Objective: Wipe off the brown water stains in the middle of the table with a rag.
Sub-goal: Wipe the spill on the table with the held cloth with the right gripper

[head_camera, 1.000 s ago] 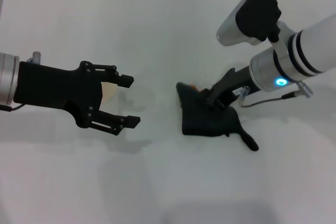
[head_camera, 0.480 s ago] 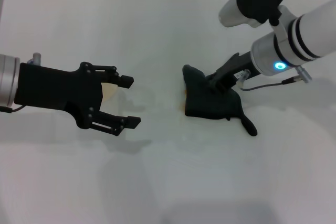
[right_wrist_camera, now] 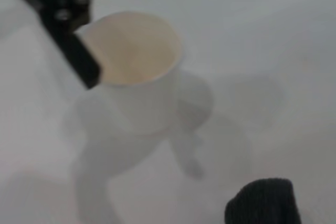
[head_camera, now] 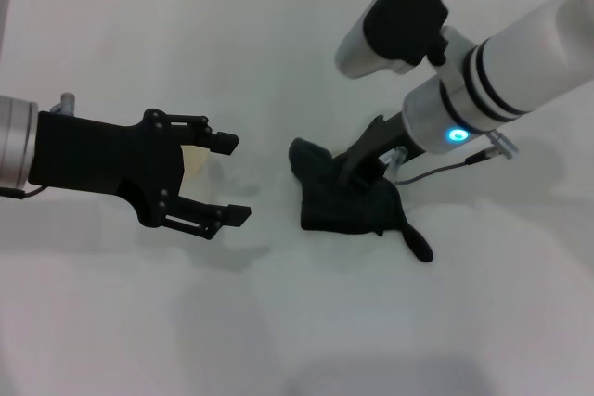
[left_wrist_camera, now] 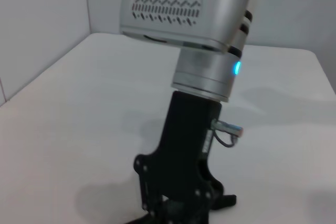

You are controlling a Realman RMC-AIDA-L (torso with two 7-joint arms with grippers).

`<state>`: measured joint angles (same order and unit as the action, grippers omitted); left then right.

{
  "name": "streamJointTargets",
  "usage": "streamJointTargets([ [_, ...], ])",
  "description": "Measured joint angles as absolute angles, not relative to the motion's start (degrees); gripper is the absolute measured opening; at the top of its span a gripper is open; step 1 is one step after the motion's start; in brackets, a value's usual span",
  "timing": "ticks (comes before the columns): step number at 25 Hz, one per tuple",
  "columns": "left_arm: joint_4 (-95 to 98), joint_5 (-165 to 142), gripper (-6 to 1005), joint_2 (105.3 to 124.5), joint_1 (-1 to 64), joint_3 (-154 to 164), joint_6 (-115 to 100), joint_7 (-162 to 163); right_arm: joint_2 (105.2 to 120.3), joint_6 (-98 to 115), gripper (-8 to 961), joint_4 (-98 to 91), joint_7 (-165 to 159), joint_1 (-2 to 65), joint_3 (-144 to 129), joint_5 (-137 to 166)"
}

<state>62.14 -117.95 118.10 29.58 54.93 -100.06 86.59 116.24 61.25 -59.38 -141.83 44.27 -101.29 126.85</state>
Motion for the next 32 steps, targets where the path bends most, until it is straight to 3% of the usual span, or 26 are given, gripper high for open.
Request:
streamJointTargets([
  [18,62.1,-117.2,879,118.12,29.3,54.9,-100.0,85.9,116.19,67.4,77,-68.2,-145.6,39.9,-108.0,125.0],
  [32,62.1,-117.1,879,118.14,29.3,54.9,-99.8,85.8,116.2,64.8,76,-62.5,-145.8,47.4,-109.1,125.0],
])
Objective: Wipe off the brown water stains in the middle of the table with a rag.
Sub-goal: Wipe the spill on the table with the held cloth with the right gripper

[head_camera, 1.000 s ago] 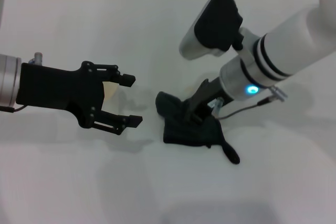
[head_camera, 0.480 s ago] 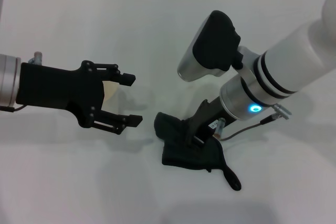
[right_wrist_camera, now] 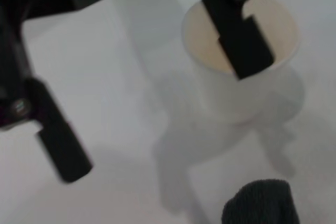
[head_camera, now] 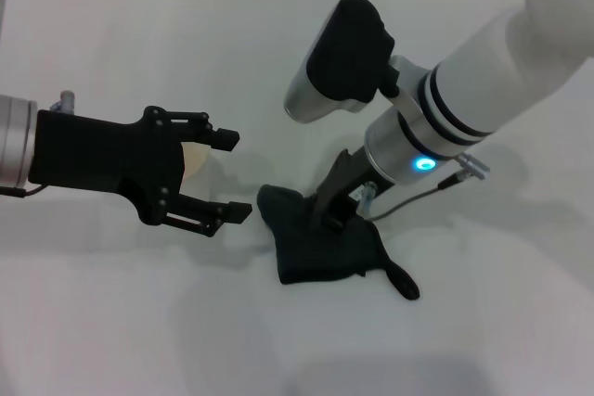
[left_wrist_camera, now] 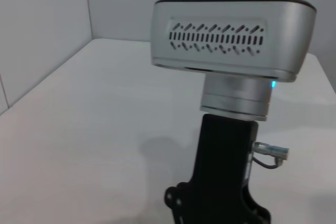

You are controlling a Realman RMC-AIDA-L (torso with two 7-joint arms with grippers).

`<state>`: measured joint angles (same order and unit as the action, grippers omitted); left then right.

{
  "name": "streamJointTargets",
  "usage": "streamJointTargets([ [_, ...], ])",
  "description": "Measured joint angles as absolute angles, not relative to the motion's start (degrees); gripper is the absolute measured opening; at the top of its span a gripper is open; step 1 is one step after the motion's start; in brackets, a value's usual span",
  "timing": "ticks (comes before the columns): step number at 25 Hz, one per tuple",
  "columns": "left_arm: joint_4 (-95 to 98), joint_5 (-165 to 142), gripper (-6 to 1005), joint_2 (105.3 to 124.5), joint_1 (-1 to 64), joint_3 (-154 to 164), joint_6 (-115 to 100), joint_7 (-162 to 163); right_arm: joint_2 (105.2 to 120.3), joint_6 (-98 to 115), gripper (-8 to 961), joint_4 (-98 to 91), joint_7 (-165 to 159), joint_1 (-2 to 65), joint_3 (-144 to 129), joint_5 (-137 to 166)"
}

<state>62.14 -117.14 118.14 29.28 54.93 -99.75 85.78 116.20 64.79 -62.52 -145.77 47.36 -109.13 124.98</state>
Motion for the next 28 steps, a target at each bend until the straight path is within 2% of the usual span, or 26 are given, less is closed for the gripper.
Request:
streamJointTargets([
  [14,62.1,-117.2,880,118.69,29.3,54.8,-99.1,85.8,116.09,59.6,76,-55.2,-145.7,53.1,-108.2,125.7],
  [28,61.9,-117.2,879,118.74,29.3,54.3,-98.5,85.8,115.83,56.3,77,-48.4,-145.5,53.8,-100.7,129.6],
])
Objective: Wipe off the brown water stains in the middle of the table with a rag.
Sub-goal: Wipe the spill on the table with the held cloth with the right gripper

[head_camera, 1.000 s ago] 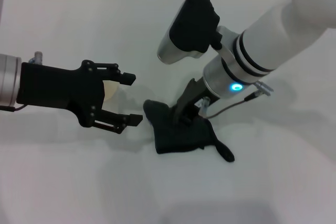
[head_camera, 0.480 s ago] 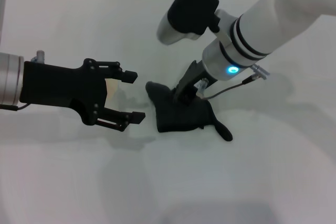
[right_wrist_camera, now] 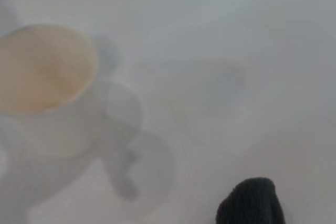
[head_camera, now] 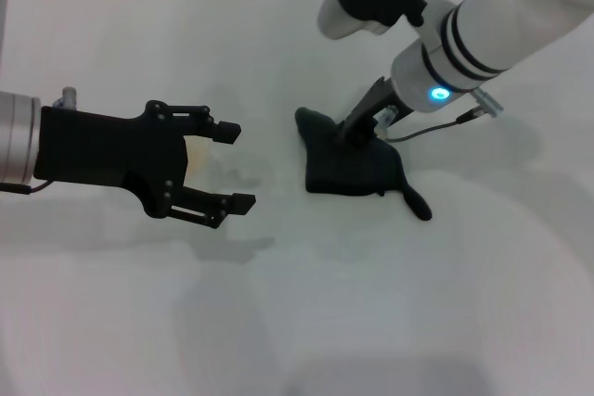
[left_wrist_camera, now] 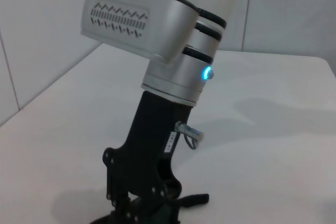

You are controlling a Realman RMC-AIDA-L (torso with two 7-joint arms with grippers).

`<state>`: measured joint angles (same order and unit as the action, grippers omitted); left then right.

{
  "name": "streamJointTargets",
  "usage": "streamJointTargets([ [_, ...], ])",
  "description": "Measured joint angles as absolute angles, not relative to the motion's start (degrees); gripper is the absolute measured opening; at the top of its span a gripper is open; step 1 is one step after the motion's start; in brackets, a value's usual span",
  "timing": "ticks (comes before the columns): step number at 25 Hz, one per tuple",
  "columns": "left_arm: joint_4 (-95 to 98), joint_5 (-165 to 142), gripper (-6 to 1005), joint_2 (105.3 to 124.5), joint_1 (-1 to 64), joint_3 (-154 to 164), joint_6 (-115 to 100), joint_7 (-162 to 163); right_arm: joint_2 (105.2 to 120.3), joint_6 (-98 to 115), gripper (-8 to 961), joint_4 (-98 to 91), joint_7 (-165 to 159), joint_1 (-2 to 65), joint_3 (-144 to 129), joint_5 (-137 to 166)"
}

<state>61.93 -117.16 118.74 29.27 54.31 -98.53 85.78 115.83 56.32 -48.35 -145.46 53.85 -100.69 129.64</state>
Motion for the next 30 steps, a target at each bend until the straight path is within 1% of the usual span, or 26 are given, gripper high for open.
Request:
streamJointTargets([
  [13,61.9,-117.2,880,118.73,29.0,54.3,-98.5,85.5,115.56,56.9,77,-48.1,-145.8,50.5,-94.8,133.5],
  [21,61.8,-117.2,880,118.74,28.9,54.2,-98.5,84.4,116.15,60.4,77,-55.6,-147.6,46.0,-97.5,133.8],
  [30,61.6,-117.2,879,118.73,29.2,54.2,-98.5,84.2,116.19,63.8,77,-60.4,-150.7,46.5,-103.9,132.6],
])
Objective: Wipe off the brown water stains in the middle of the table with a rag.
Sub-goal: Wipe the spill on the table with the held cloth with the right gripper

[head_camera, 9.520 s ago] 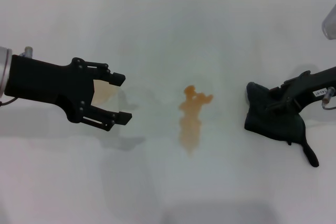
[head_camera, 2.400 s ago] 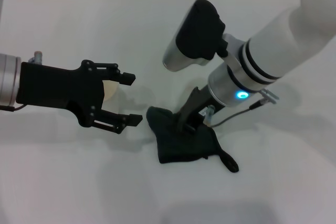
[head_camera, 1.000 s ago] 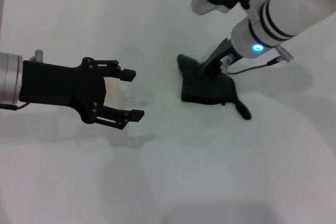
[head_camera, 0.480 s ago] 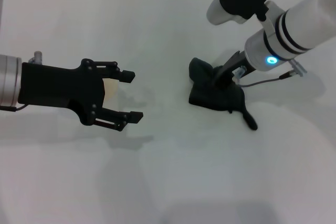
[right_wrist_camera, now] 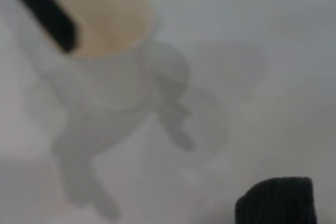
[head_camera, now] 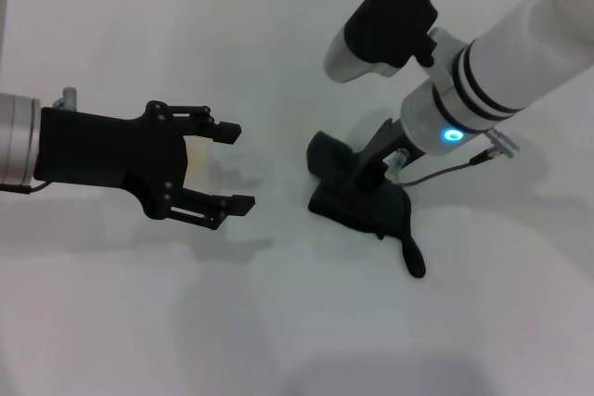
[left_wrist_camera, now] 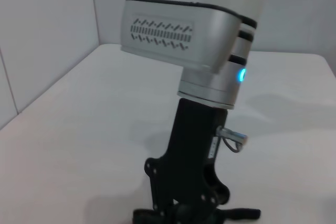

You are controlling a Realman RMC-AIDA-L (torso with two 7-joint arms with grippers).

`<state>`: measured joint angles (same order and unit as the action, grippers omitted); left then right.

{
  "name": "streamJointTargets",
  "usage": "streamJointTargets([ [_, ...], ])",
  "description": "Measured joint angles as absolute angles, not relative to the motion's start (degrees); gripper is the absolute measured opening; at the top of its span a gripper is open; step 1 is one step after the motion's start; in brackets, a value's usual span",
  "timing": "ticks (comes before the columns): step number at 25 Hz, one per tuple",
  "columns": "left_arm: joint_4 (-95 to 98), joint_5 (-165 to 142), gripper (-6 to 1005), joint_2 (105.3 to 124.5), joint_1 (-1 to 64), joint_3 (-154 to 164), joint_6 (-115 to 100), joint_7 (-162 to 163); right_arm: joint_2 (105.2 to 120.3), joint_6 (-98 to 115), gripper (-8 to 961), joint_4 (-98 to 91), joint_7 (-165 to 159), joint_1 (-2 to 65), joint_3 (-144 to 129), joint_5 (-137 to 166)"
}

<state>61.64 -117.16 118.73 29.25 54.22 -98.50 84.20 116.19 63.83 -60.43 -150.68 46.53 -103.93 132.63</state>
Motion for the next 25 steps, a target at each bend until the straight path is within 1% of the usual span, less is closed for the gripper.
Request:
streamJointTargets([
  [12,61.9,-117.1,879,118.74,29.3,54.2,-98.4,83.9,116.19,67.7,78,-62.3,-150.8,47.2,-107.5,129.4],
  [19,61.7,-116.4,880,118.83,29.2,54.2,-98.3,83.6,116.17,66.0,79,-62.2,-150.8,48.9,-106.5,129.9],
  [25,61.9,-115.8,880,118.82,28.8,54.2,-98.3,83.6,115.7,64.4,79,-61.2,-150.2,49.0,-102.2,130.9],
])
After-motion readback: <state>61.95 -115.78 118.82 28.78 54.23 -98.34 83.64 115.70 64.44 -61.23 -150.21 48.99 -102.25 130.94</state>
